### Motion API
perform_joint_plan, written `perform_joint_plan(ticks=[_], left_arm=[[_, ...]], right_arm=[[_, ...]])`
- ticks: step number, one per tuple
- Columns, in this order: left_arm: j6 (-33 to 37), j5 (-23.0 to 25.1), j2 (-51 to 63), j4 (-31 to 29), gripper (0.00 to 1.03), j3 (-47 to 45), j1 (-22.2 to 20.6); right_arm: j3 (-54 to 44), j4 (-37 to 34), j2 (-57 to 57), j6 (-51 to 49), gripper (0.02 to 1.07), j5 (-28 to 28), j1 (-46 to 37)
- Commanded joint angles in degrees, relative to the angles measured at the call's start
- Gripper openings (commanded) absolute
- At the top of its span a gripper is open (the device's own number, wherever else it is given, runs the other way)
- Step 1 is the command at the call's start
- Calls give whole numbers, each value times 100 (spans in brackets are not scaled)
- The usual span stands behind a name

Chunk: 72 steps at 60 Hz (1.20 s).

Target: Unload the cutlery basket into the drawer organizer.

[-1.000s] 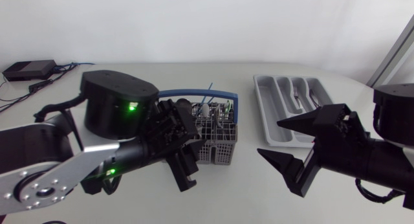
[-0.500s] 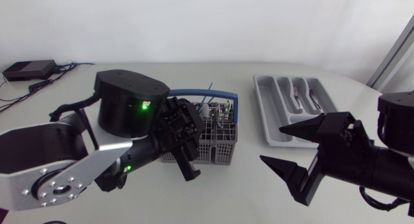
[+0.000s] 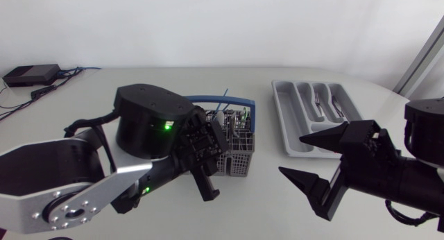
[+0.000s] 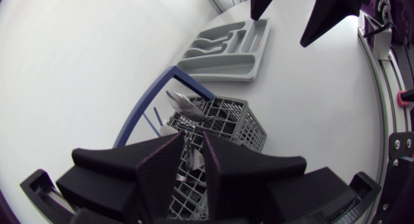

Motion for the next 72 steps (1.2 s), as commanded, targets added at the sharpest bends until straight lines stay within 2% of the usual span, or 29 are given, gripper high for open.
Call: perform_joint_plan(ticks=[1, 25, 47, 72], left_arm=[[155, -135, 205, 16, 3, 48, -32], [226, -214, 170, -98, 4, 276, -6], [252, -417, 64, -397, 4, 619, 21], [384, -742, -305, -898, 4, 1076, 47]], right_arm=[[16, 22, 67, -86, 102, -36, 46], [86, 40, 164, -77, 102, 0, 239], [236, 752, 1175, -34, 102, 404, 1505], [429, 1200, 2063, -51, 102, 545, 1795]])
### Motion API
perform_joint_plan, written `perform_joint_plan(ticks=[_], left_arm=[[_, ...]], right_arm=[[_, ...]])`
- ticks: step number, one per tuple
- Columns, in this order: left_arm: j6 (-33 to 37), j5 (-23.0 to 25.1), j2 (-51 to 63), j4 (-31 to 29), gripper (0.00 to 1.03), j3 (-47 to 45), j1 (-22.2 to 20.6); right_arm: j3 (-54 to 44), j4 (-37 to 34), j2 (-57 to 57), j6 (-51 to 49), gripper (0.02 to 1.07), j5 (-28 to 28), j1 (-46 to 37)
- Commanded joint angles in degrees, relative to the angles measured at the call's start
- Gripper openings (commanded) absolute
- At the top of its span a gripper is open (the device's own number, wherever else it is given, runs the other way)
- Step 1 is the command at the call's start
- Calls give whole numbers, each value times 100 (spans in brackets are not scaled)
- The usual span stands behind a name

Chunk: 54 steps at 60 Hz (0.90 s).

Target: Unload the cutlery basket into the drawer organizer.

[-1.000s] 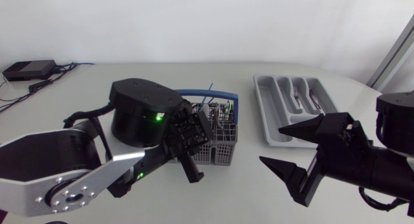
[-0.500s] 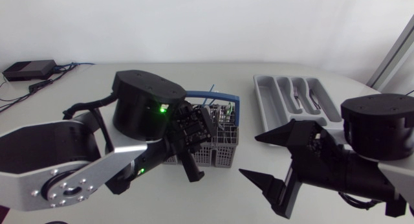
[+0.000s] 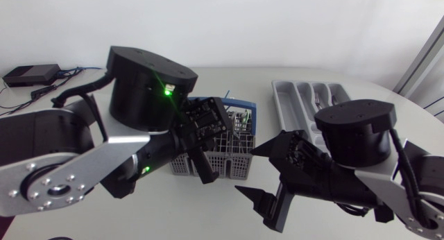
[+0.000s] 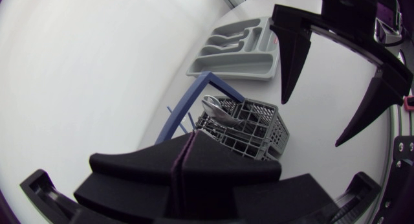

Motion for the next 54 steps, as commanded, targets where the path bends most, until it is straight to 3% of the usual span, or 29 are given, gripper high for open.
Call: perform_joint_plan(ticks=[1, 14, 54], left_arm=[[187, -193, -244, -98, 4, 331, 25], [275, -281, -481, -353, 4, 489, -10], [750, -1011, -718, -256, 4, 463, -274]], right_arm=[[138, 118, 183, -62, 102, 44, 68], [200, 320, 508, -80, 102, 53, 68], [543, 505, 1132, -185, 102, 220, 103]])
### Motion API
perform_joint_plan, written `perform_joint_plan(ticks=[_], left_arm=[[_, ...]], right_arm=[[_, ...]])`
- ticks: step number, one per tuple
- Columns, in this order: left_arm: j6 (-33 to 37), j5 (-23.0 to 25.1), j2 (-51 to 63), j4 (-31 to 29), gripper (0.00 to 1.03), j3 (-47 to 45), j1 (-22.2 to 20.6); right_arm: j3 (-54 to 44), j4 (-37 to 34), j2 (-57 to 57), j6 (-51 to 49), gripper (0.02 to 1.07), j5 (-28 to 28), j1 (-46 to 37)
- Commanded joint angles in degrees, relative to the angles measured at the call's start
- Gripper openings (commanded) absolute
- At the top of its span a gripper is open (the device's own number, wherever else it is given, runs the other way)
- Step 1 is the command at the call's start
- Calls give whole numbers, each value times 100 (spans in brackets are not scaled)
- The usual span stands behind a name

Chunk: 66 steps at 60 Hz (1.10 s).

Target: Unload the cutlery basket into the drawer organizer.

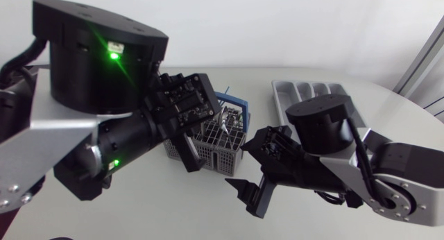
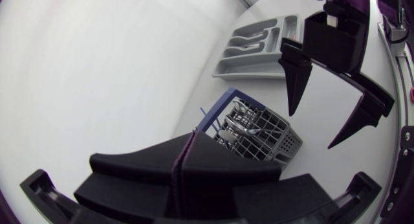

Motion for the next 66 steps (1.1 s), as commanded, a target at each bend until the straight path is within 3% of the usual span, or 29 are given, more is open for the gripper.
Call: perform_joint_plan(ticks=[1, 31, 50, 58, 66], left_arm=[[188, -226, -139, 207, 3, 133, -68], [206, -885, -201, 348, 4, 212, -156], [179, -911, -394, 383, 3, 396, -191], [-93, -586, -420, 119, 3, 634, -244], [-480, -59, -394, -399, 3, 959, -244]], right_arm=[[191, 90, 164, -155, 102, 56, 64], [560, 213, 735, -225, 102, 56, 116], [613, 301, 656, -181, 102, 56, 46], [586, 310, 199, -155, 102, 21, -147], [551, 310, -240, -119, 102, -498, -657]])
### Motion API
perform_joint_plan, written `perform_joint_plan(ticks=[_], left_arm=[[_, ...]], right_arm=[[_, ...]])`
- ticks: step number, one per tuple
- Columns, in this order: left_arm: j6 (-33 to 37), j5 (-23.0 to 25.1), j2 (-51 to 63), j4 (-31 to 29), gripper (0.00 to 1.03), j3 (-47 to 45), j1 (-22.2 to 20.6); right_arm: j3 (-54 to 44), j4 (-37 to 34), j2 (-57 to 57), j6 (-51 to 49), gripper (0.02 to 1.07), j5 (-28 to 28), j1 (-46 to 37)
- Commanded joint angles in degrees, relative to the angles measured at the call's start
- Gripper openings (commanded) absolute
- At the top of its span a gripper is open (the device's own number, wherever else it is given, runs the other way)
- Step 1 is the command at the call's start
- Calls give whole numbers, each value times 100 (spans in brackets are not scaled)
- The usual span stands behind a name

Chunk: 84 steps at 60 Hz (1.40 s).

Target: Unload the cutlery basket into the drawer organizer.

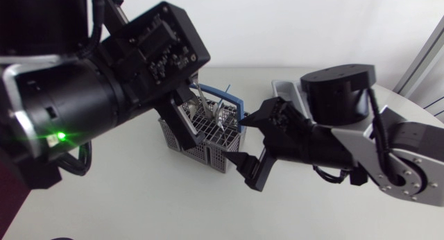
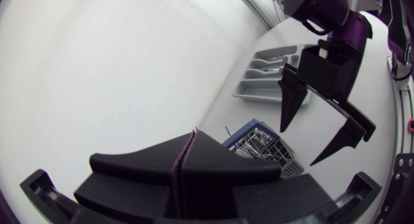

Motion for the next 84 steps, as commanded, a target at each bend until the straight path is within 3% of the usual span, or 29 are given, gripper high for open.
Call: perform_joint_plan(ticks=[1, 11, 17, 32, 39, 42, 53, 63, 69, 74, 84], left_arm=[[-250, 155, -55, -111, 3, 305, -39], [-655, 428, 208, -498, 3, 666, -30], [-927, 665, 349, -726, 3, 965, 23], [-1332, 647, 745, -726, 3, 1378, 93], [-1534, 647, 868, -726, 3, 1545, 137], [-1578, 647, 920, -726, 3, 1571, 137], [-1789, 674, 982, -770, 3, 1650, 155], [-2167, 1131, 999, -902, 3, 1685, 357], [-2386, 1342, 1008, -955, 3, 1694, 515], [-2624, 1597, 1035, -972, 3, 1685, 665], [-2843, 1878, 1131, -1069, 3, 1773, 779]], right_arm=[[83, 34, -192, 14, 102, -188, -294], [-5, 87, -491, 190, 99, -258, -479], [-207, 298, -825, 286, 97, 217, -277], [-497, 887, -1256, 260, 93, 1764, 646], [-541, 1141, -1194, 243, 92, 2177, 734], [-541, 1300, -1150, 234, 87, 2361, 743], [-409, 1519, -948, 234, 77, 2643, 778], [-365, 1792, -834, 243, 61, 2713, 848], [-365, 1915, -799, 234, 61, 2739, 892], [-374, 1994, -790, 216, 53, 2739, 971], [-418, 2117, -720, 163, 48, 2757, 1042]])
